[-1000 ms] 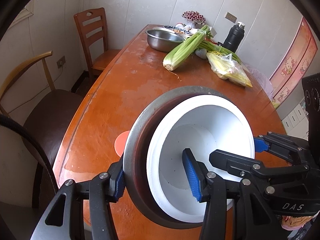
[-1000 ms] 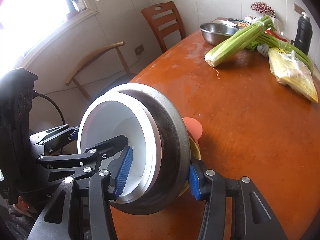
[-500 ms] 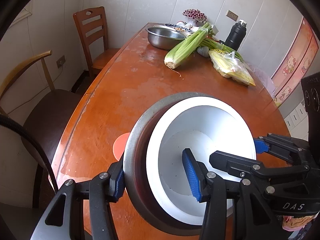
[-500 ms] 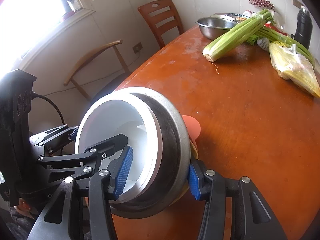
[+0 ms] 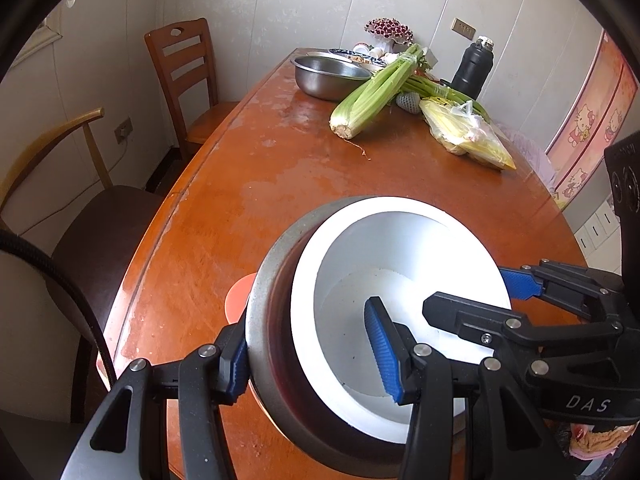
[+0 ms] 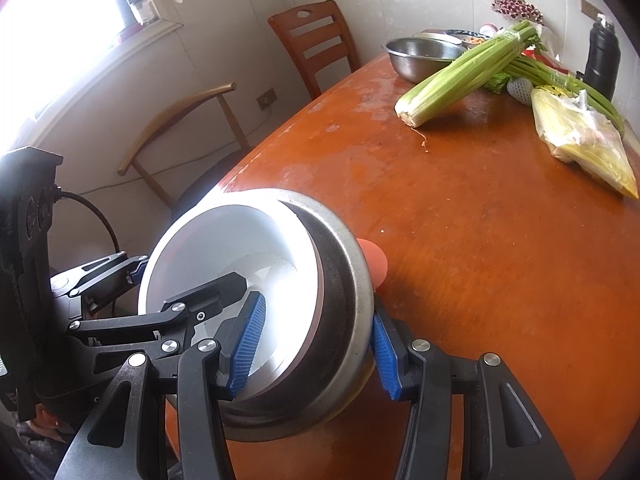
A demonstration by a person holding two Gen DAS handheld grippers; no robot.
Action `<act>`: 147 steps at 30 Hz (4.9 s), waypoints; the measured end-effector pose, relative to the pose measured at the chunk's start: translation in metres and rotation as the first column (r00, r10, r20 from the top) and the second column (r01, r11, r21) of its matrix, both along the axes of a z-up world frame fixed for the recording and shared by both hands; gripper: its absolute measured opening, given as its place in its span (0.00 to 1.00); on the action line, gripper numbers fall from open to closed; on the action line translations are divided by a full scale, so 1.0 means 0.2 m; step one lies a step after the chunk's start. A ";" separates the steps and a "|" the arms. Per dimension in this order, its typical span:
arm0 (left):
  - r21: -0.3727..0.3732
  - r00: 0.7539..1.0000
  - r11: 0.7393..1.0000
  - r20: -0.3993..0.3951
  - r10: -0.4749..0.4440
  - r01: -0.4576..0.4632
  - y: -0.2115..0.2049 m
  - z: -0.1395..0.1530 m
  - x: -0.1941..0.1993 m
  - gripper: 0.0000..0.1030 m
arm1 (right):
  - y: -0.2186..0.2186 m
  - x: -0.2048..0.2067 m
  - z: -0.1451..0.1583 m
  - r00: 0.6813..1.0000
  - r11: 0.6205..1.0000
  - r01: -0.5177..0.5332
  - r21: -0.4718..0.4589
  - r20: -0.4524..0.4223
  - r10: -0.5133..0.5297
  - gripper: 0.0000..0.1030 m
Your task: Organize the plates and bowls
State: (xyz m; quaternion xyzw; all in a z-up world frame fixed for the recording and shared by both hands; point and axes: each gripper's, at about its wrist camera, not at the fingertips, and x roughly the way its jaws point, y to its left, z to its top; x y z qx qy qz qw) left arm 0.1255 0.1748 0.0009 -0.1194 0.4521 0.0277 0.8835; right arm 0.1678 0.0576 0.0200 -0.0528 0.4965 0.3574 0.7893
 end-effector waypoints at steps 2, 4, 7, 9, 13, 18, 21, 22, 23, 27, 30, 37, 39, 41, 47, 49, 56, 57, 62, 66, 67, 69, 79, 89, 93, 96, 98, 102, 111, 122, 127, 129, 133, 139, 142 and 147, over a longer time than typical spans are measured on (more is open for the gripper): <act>0.000 1.000 1.000 0.001 0.001 -0.001 0.00 0.00 0.00 0.49 | 0.00 0.00 0.00 1.000 1.000 0.000 -0.001 0.011 0.000 0.52; 0.004 1.000 1.000 0.004 0.003 -0.003 0.00 0.00 0.00 0.49 | 0.00 -0.01 0.01 1.000 1.000 0.003 -0.004 0.024 -0.003 0.52; 0.013 1.000 1.000 0.005 0.004 -0.004 0.00 0.01 0.01 0.50 | 0.00 -0.01 0.01 0.999 1.000 0.007 -0.012 0.033 -0.006 0.52; 0.014 1.000 1.000 0.006 0.005 -0.005 0.00 0.01 0.01 0.50 | 0.00 0.00 0.01 0.999 1.000 0.010 -0.012 0.031 -0.010 0.52; 0.025 1.000 1.000 0.015 0.002 -0.002 0.00 0.01 0.01 0.51 | -0.01 0.00 0.01 0.999 1.000 0.016 -0.014 0.039 -0.016 0.52; 0.031 1.000 1.000 0.020 0.005 -0.006 -0.01 0.01 0.00 0.51 | -0.01 -0.01 0.01 0.999 1.000 0.019 -0.016 0.041 -0.018 0.52; 0.039 1.000 0.999 0.020 0.007 -0.008 -0.01 0.01 0.00 0.52 | -0.01 -0.01 0.01 0.999 1.000 0.022 -0.019 0.048 -0.021 0.52; 0.040 1.000 0.999 0.020 0.008 -0.009 -0.01 0.01 0.00 0.52 | -0.02 -0.01 0.01 0.998 0.999 0.026 -0.021 0.050 -0.025 0.52; 0.042 1.000 0.999 0.020 0.010 -0.010 -0.01 0.01 0.00 0.53 | -0.02 0.00 0.01 0.998 0.999 0.027 -0.023 0.052 -0.025 0.52; 0.050 1.000 0.998 0.017 0.023 -0.024 -0.01 0.02 -0.01 0.55 | -0.02 0.00 0.01 0.998 0.999 0.035 -0.027 0.060 -0.033 0.52; 0.061 1.000 0.998 0.011 0.028 -0.028 -0.02 0.02 -0.01 0.55 | -0.03 0.00 0.01 0.998 0.999 0.036 -0.029 0.060 -0.035 0.52; 0.059 0.999 0.997 0.037 0.038 -0.040 -0.02 0.05 -0.03 0.57 | -0.04 0.00 0.02 0.996 0.998 0.050 -0.036 0.075 -0.047 0.52; 0.065 0.998 0.997 0.050 0.046 -0.049 -0.01 0.07 -0.04 0.61 | -0.05 0.00 0.02 0.995 0.998 0.055 -0.034 0.084 -0.052 0.52; 0.107 0.995 0.992 0.071 0.065 -0.073 -0.02 0.10 -0.05 0.63 | -0.05 -0.01 0.03 0.995 0.998 0.054 -0.031 0.085 -0.051 0.53; 0.131 0.992 0.987 0.102 0.079 -0.092 -0.03 0.17 -0.10 0.64 | -0.07 -0.03 0.07 0.992 0.998 0.060 -0.024 0.112 -0.057 0.53; 0.136 0.991 0.986 0.110 0.079 -0.094 -0.05 0.18 -0.12 0.64 | -0.09 -0.06 0.09 0.989 0.998 0.066 -0.024 0.132 -0.062 0.54; 0.152 0.988 0.983 0.126 0.089 -0.108 -0.17 0.21 -0.23 0.65 | -0.21 -0.19 0.17 0.977 0.997 0.069 -0.019 0.204 -0.064 0.56; 0.151 0.988 0.983 0.125 0.090 -0.108 -0.20 0.21 -0.25 0.65 | -0.24 -0.22 0.18 0.975 0.997 0.069 -0.017 0.212 -0.064 0.56; 0.141 0.989 0.985 0.124 0.085 -0.103 -0.32 0.18 -0.36 0.66 | -0.37 -0.36 0.18 0.970 0.998 0.069 -0.009 0.235 -0.065 0.57; 0.124 0.983 0.985 0.149 0.105 -0.124 -0.42 0.14 -0.44 0.66 | -0.46 -0.46 0.14 0.969 0.997 0.073 -0.015 0.238 -0.067 0.60; 0.119 0.982 0.985 0.156 0.102 -0.122 -0.45 0.12 -0.46 0.67 | -0.49 -0.48 0.13 0.969 0.997 0.081 -0.015 0.236 -0.075 0.60; 0.115 0.988 0.989 0.134 0.082 -0.097 -0.49 0.08 -0.48 0.67 | -0.53 -0.52 0.11 0.967 0.996 0.085 -0.012 0.241 -0.079 0.60; 0.133 0.992 0.985 0.080 0.099 -0.109 -0.56 -0.04 -0.56 0.67 | -0.64 -0.61 0.01 0.971 0.992 0.117 -0.037 0.215 -0.106 0.60; 0.133 0.992 0.985 0.078 0.095 -0.105 -0.57 -0.06 -0.58 0.68 | -0.64 -0.64 0.00 0.967 0.990 0.133 -0.038 0.225 -0.121 0.60; 0.136 0.992 0.985 0.083 0.094 -0.105 -0.56 -0.06 -0.59 0.68 | -0.63 -0.64 -0.01 0.968 0.991 0.129 -0.045 0.221 -0.116 0.60; 0.139 0.992 0.984 0.084 0.098 -0.109 -0.56 -0.05 -0.59 0.68 | -0.62 -0.64 -0.01 0.970 0.991 0.126 -0.045 0.216 -0.114 0.60; 0.138 0.991 0.984 0.085 0.101 -0.112 -0.56 -0.05 -0.59 0.68 | -0.62 -0.64 -0.02 0.970 0.991 0.126 -0.045 0.213 -0.114 0.60; 0.139 0.991 0.984 0.089 0.097 -0.109 -0.55 -0.05 -0.59 0.68 | -0.62 -0.64 -0.02 0.971 0.991 0.124 -0.048 0.212 -0.111 0.60; 0.141 0.992 0.985 0.093 0.086 -0.098 -0.56 -0.04 -0.59 0.68 | -0.63 -0.65 -0.01 0.971 0.991 0.127 -0.048 0.210 -0.114 0.60; 0.141 0.992 0.985 0.098 0.085 -0.098 -0.57 -0.03 -0.61 0.68 | -0.63 -0.66 -0.02 0.971 0.990 0.131 -0.049 0.207 -0.118 0.60; 0.147 0.992 0.985 0.094 0.081 -0.094 -0.57 -0.02 -0.61 0.68 | -0.63 -0.67 -0.02 0.972 0.991 0.125 -0.056 0.205 -0.111 0.60; 0.145 0.992 0.985 0.094 0.079 -0.092 -0.57 -0.02 -0.61 0.68 | -0.63 -0.67 -0.02 0.972 0.991 0.125 -0.057 0.205 -0.111 0.60; 0.147 0.992 0.985 0.095 0.080 -0.094 -0.57 -0.02 -0.60 0.68 | -0.63 -0.67 -0.02 0.972 0.990 0.126 -0.058 0.205 -0.112 0.60; 0.146 0.992 0.985 0.097 0.080 -0.094 -0.57 -0.02 -0.60 0.68 | -0.63 -0.66 -0.02 0.972 0.989 0.131 -0.061 0.203 -0.116 0.60; 0.146 0.992 0.985 0.097 0.081 -0.095 -0.57 -0.02 -0.60 0.68 | -0.63 -0.66 -0.02 0.972 0.989 0.131 -0.061 0.203 -0.116 0.60; 0.150 0.993 0.984 0.092 0.078 -0.091 -0.58 -0.02 -0.60 0.68 | -0.63 -0.66 -0.02 0.972 0.989 0.132 -0.062 0.204 -0.116 0.60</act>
